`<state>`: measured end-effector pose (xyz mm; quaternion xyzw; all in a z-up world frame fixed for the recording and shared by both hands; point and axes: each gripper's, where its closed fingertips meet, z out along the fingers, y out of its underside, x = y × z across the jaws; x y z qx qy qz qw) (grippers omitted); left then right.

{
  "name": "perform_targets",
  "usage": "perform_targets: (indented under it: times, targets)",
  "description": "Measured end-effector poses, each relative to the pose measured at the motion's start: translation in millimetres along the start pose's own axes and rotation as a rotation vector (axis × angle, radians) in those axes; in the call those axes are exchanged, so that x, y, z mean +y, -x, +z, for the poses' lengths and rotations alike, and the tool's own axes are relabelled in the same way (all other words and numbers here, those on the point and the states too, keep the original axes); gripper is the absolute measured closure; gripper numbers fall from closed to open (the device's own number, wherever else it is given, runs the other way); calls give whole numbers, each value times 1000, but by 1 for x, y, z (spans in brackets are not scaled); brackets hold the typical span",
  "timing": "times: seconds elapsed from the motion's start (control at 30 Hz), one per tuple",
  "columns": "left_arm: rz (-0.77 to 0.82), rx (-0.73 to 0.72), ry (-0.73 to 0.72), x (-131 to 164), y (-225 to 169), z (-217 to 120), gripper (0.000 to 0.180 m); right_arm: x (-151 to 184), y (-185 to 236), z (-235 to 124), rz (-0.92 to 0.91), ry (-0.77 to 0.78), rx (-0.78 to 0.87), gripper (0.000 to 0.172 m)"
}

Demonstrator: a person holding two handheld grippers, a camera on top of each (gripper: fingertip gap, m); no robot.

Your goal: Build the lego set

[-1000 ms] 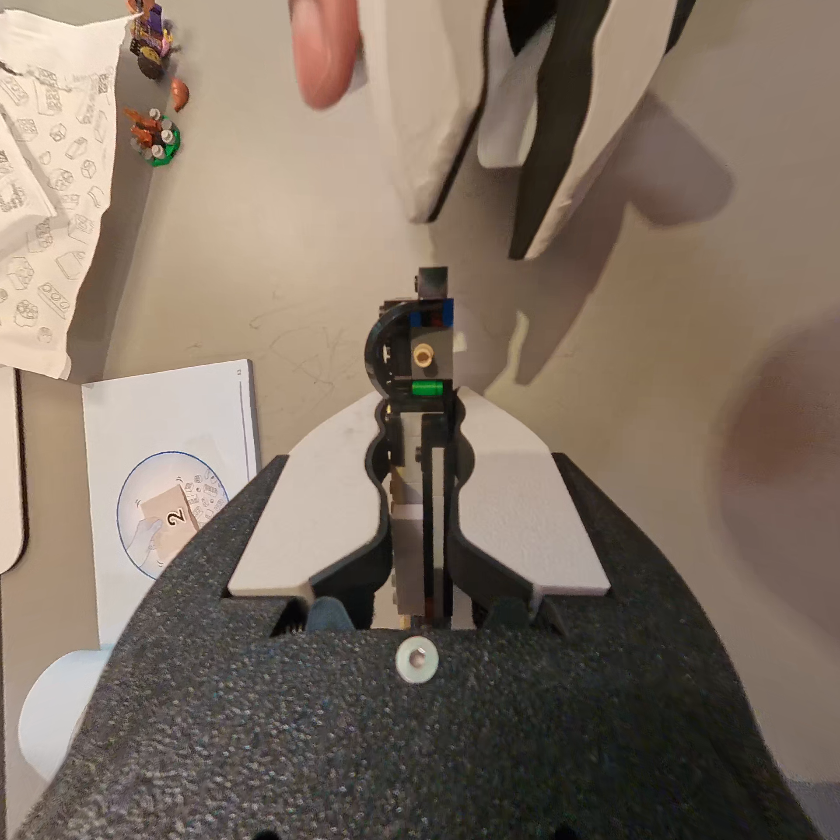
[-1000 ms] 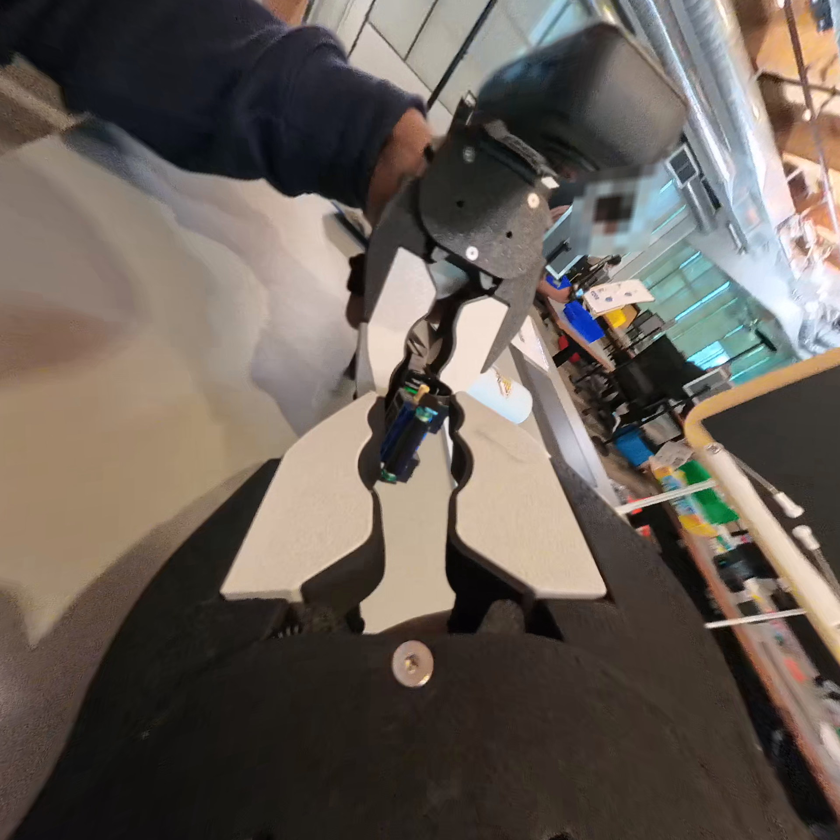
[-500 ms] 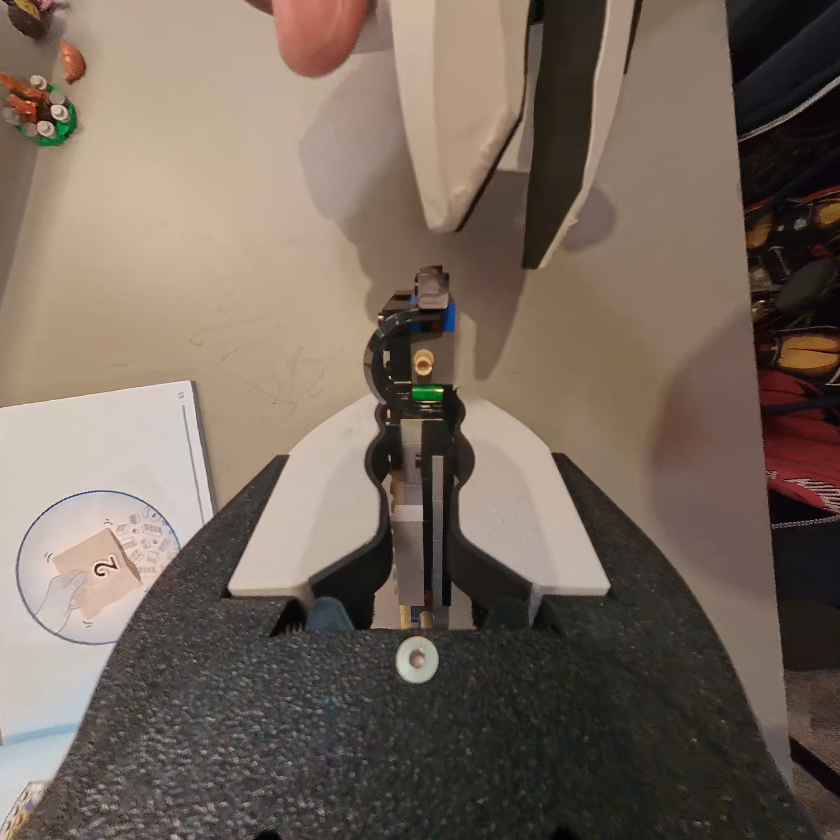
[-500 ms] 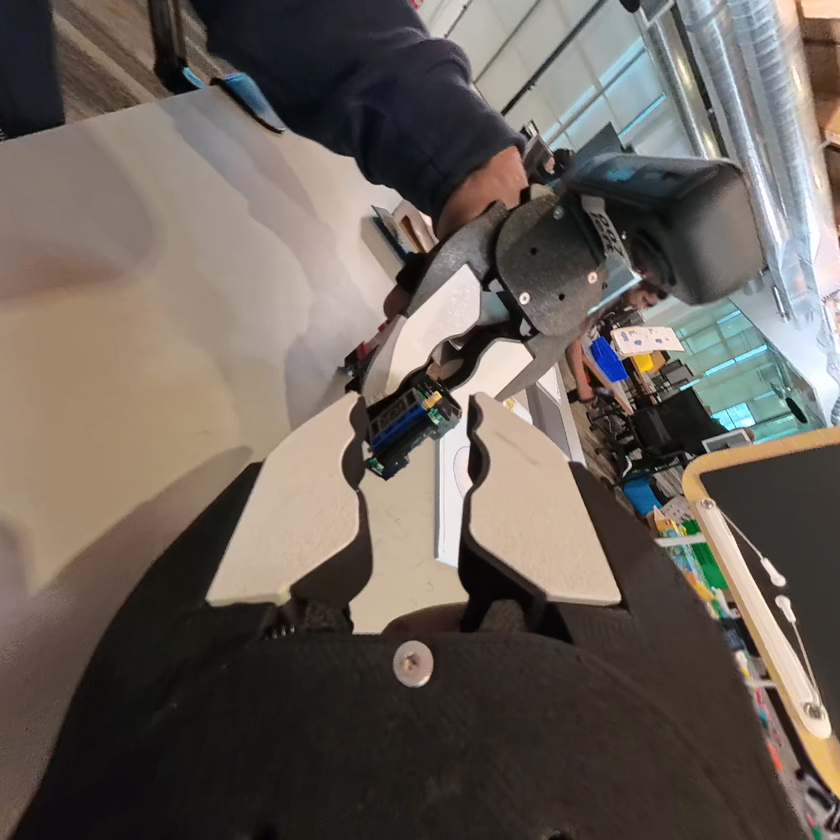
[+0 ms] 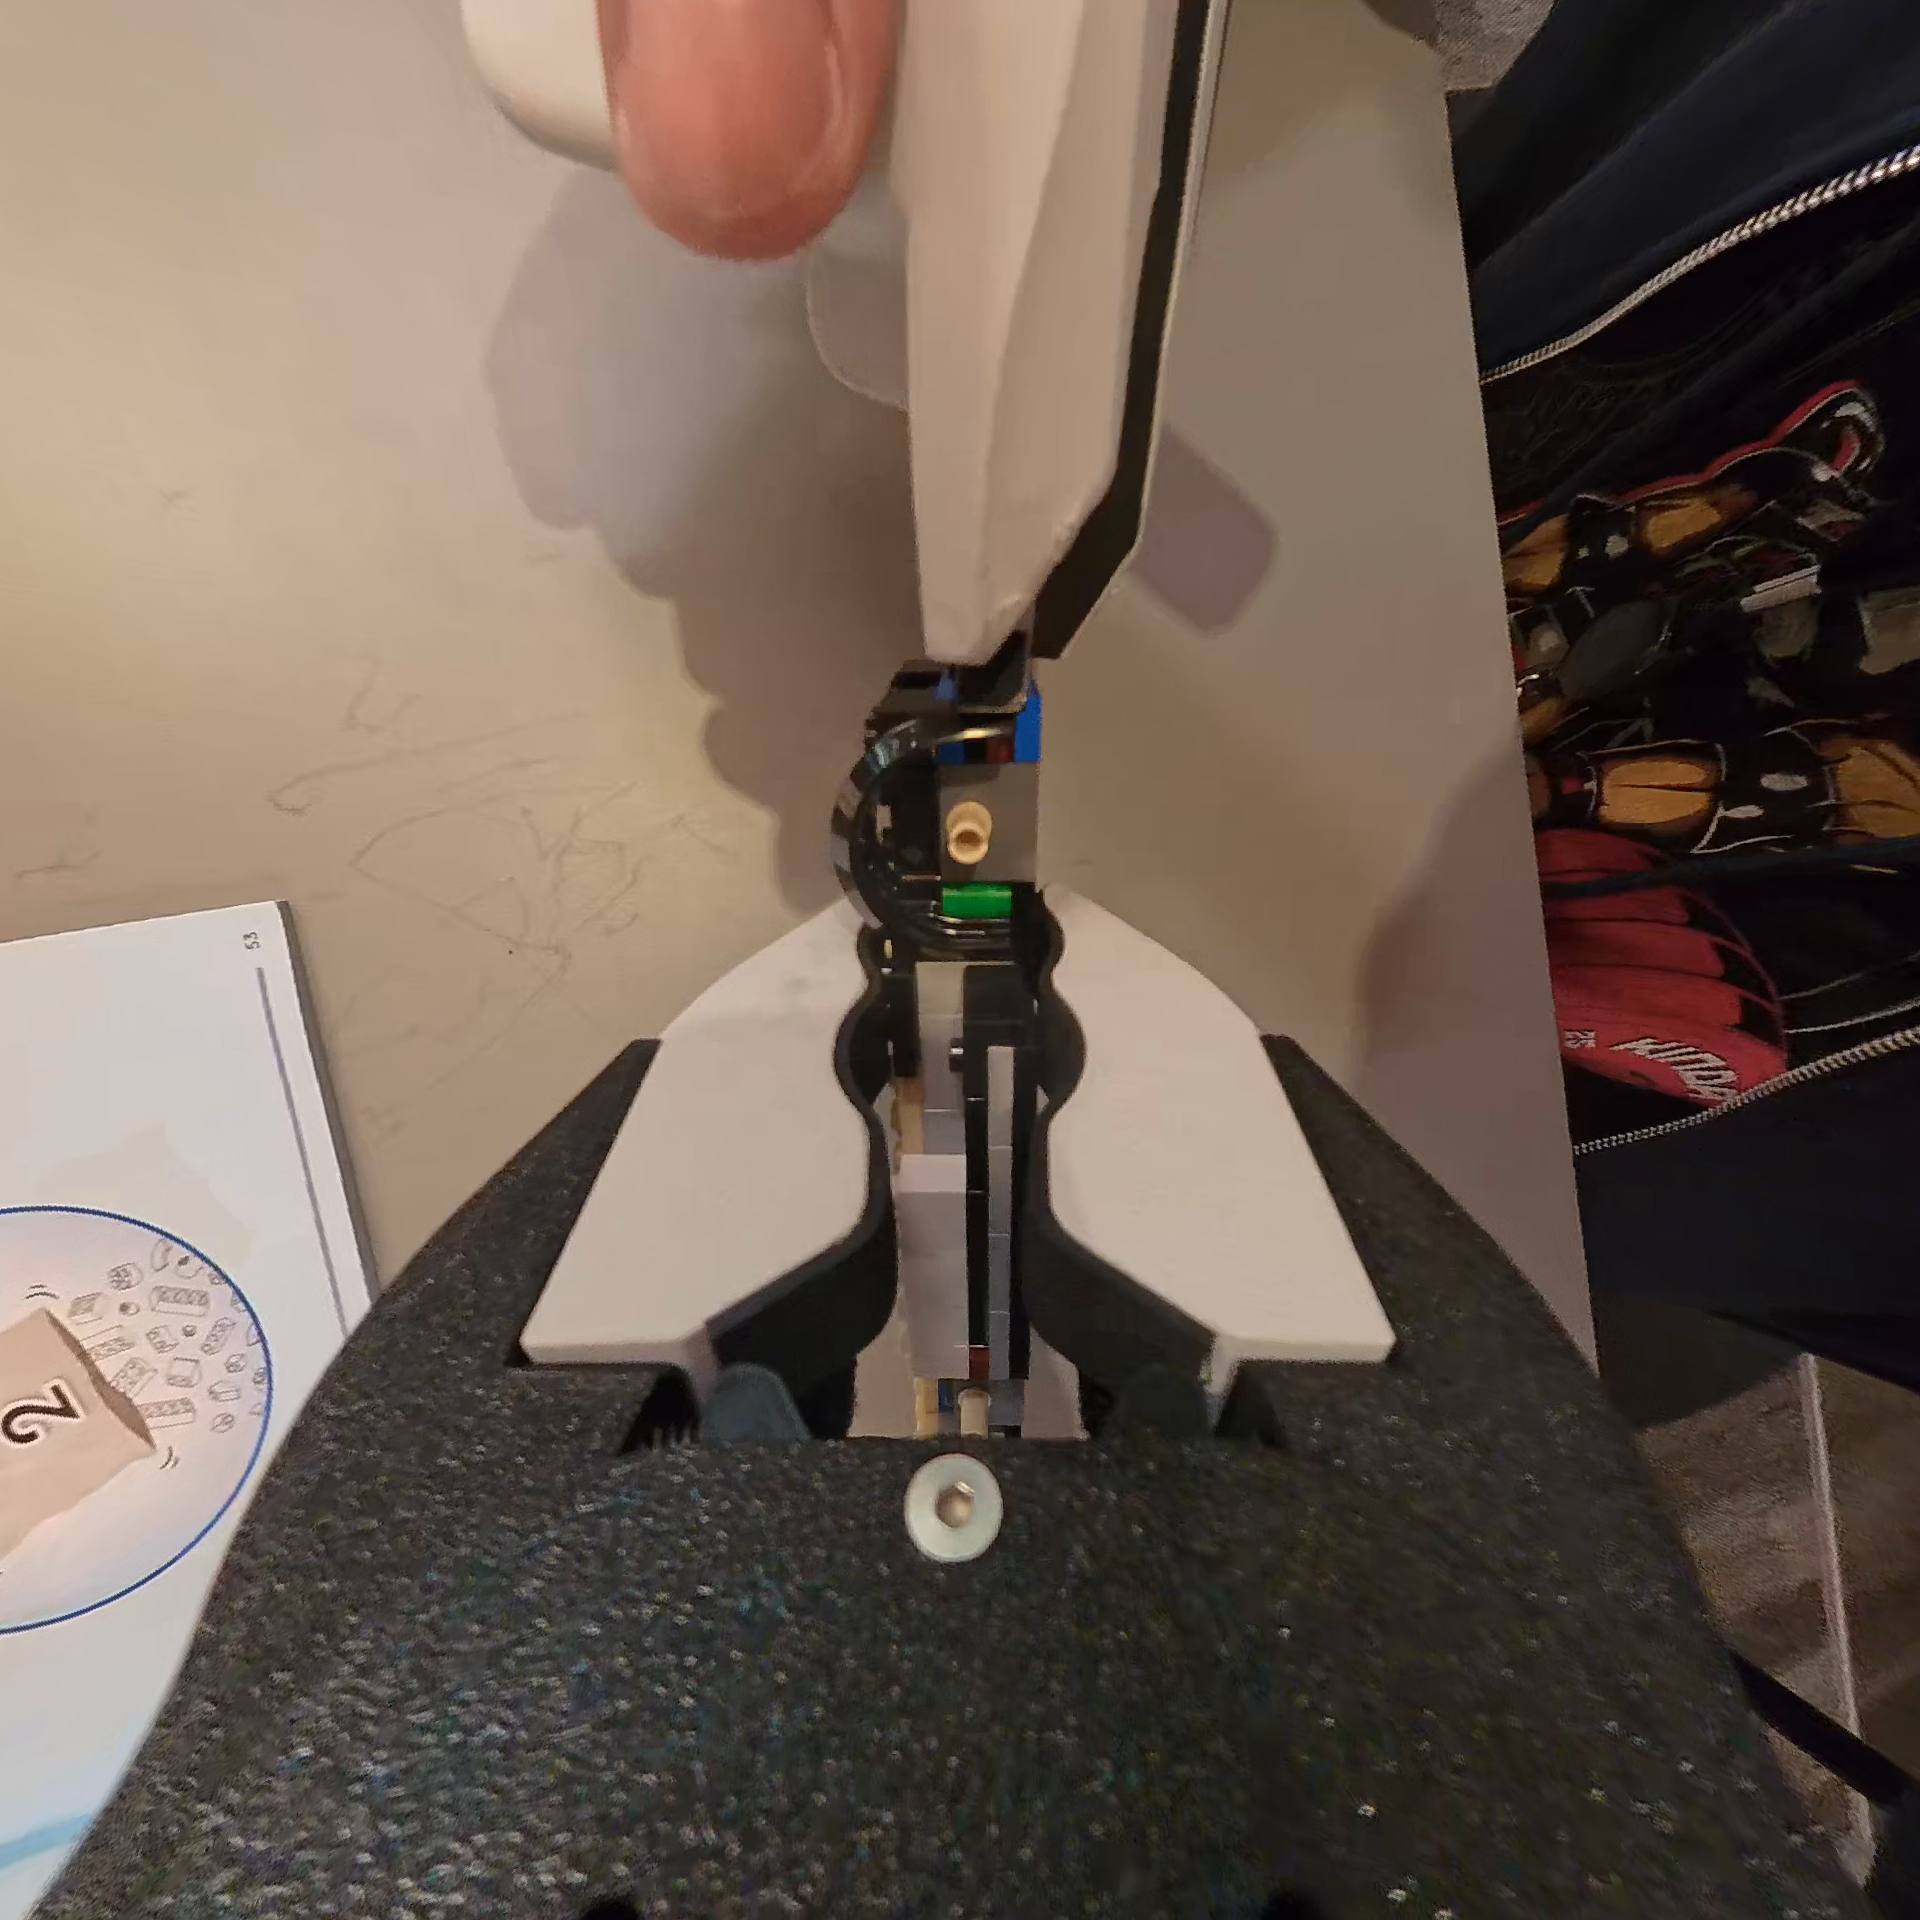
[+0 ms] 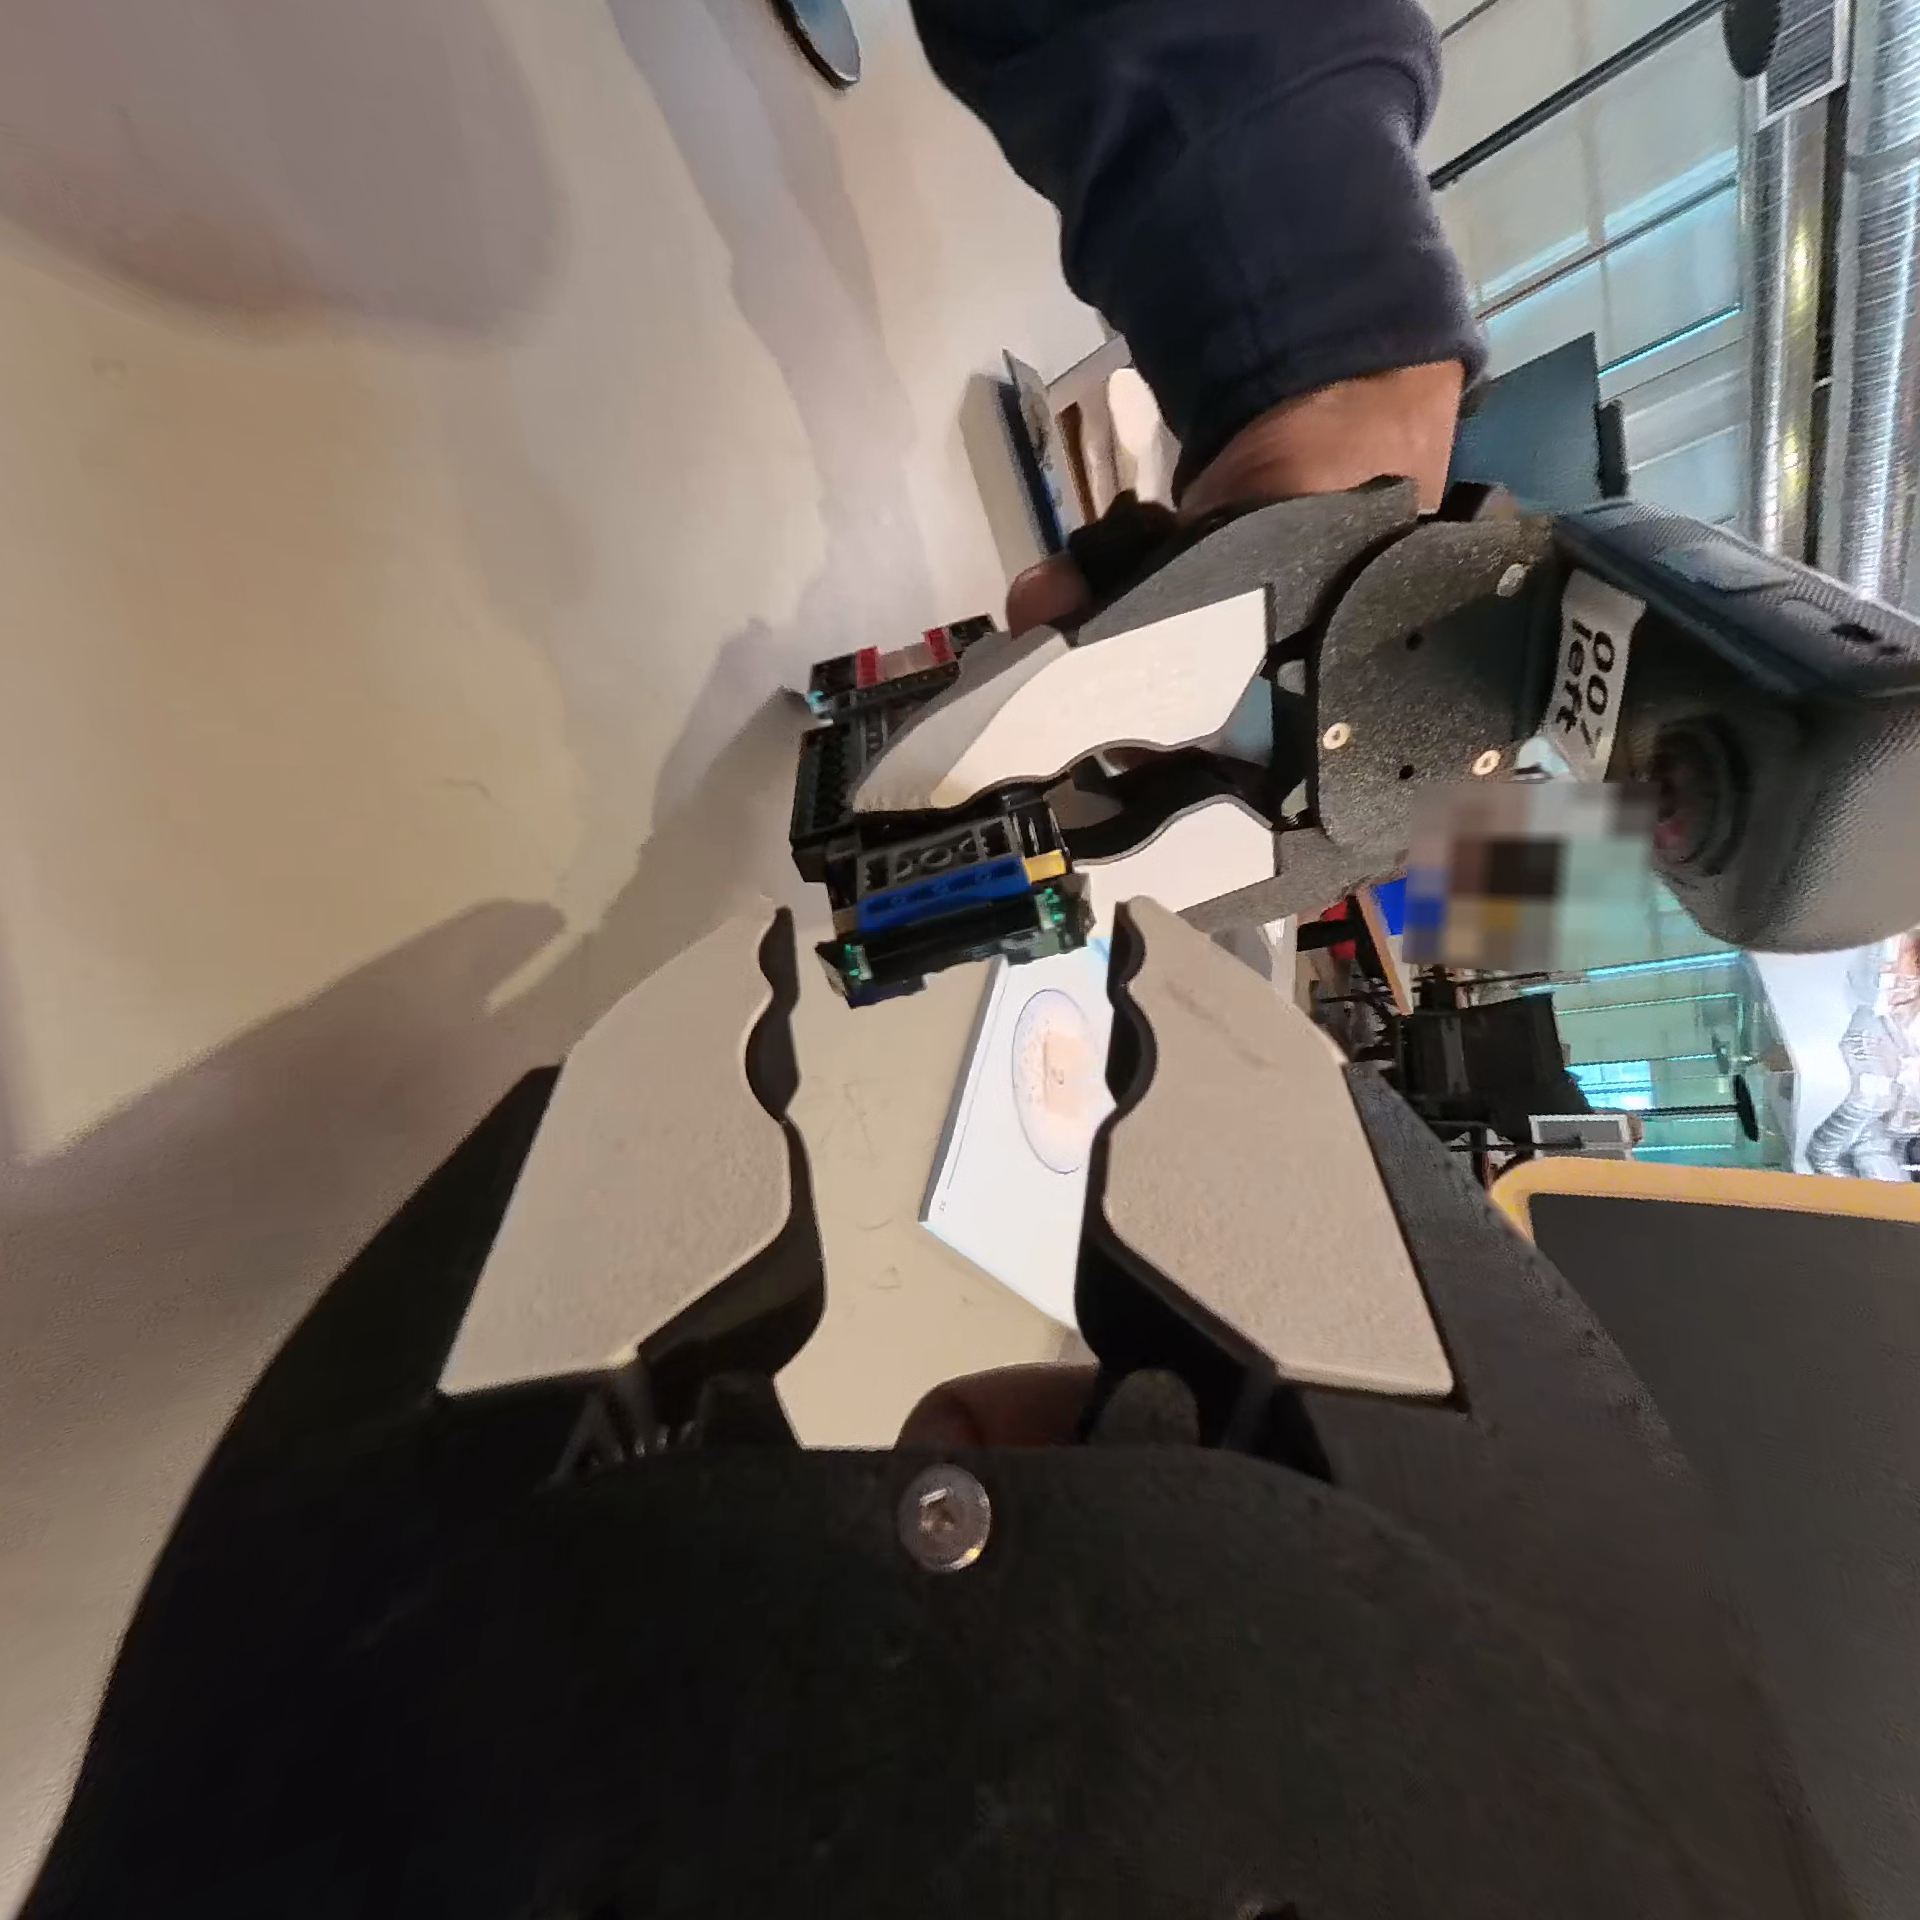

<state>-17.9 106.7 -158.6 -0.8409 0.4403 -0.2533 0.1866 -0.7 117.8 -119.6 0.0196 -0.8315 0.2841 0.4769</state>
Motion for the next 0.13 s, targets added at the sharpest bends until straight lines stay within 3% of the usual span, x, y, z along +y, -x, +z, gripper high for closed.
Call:
perform_targets:
  times: [0.03,0.13]
  targets:
    - [-3,8,1,1,-1,0,156,-1,-1,1,-9,-2,5,114]
    - [-7,30,12,3,-3,0,156,-2,-1,3,-18,-8,-2,115]
